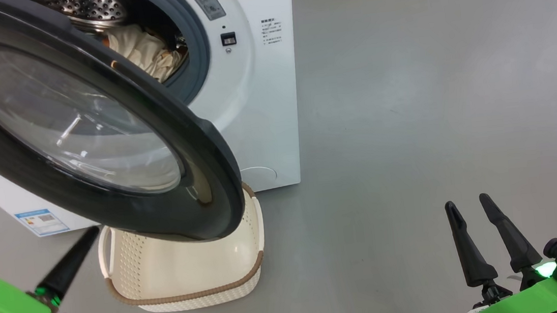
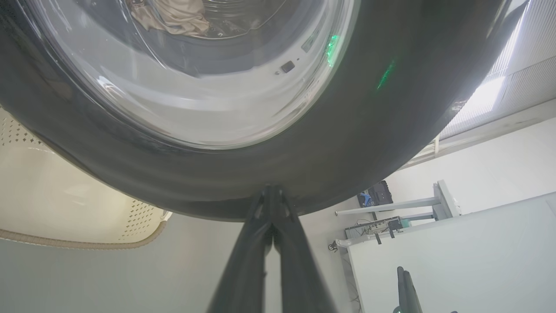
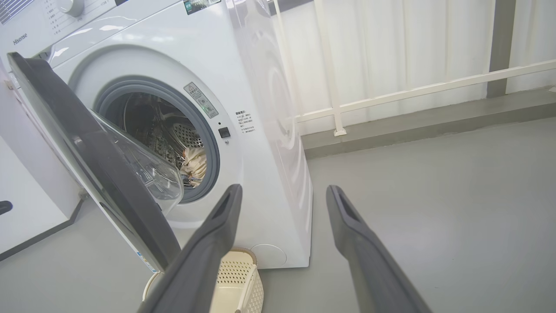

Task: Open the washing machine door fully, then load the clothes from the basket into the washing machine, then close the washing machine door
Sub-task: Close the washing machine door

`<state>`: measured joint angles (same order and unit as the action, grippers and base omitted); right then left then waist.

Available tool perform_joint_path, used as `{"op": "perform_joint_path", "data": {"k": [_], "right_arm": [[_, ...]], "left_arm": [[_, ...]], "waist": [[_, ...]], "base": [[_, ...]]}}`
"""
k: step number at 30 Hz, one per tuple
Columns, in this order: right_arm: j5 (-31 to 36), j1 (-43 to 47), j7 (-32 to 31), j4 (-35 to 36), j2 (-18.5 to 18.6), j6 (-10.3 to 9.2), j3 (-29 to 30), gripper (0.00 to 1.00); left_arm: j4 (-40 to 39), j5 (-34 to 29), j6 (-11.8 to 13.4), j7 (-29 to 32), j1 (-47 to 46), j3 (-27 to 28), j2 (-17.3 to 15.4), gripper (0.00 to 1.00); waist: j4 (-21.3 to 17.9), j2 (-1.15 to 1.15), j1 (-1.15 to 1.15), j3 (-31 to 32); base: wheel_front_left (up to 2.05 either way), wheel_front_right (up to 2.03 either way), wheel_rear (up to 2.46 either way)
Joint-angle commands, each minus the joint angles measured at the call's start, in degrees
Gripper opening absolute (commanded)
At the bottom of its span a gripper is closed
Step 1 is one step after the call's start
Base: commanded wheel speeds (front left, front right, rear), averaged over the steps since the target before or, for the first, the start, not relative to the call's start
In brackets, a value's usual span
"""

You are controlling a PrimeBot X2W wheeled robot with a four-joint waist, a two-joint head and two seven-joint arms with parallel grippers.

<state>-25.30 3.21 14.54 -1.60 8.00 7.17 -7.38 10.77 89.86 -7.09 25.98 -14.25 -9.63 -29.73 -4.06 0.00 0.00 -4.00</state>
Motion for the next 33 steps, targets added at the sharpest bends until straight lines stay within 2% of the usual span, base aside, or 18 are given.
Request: {"op": "perform_joint_path", "data": {"k": [1,5,9,12,13,24,33], "right_arm": [[-0.3,0.1,0.5,1.3,1.2,0.32,-1.3,1.00],[-0.3,0.4,0.5,1.2,1.3,0.32,-1.4,1.00],[-0.4,0.6,0.5,1.1,1.4,0.32,-1.5,1.00],[-0.4,0.6,0.5,1.2,1.4,0.32,-1.4,1.00],[-0.5,0.7,0.5,1.1,1.4,0.32,-1.4,1.00],[-0.7,1.2,0.5,0.9,1.5,0.32,-1.8,1.00],[-1.0,1.5,0.5,0.8,1.7,0.32,-1.9,1.00]], "left_arm": [[-1.9,0.3,-0.4,-0.8,-0.2,3.1,-2.1,0.00],[-2.3,-1.1,-0.4,-3.4,4.1,3.3,-1.3,0.00],[-2.0,-4.0,-0.4,-6.8,8.0,2.1,-1.3,0.46],[-1.2,-4.9,-0.4,-9.2,10.1,1.5,-1.0,0.92],[-1.0,-5.1,-0.4,-9.8,10.8,1.2,-0.9,1.00],[1.5,-6.6,-0.4,-18.8,16.1,-0.8,0.5,1.00],[4.8,-14.7,-0.4,-33.4,17.2,-5.6,0.4,1.00]], "waist": [[0.5,0.00,0.00,0.3],[1.3,0.00,0.00,0.7],[1.9,0.00,0.00,1.0],[2.4,0.00,0.00,1.1],[2.5,0.00,0.00,1.2],[3.6,0.00,0.00,2.3],[4.3,0.00,0.00,2.7]], "base": [[0.00,0.00,0.00],[0.00,0.00,0.00],[0.00,0.00,0.00],[0.00,0.00,0.00],[0.00,0.00,0.00],[0.00,0.00,0.00],[0.00,0.00,0.00]]}}
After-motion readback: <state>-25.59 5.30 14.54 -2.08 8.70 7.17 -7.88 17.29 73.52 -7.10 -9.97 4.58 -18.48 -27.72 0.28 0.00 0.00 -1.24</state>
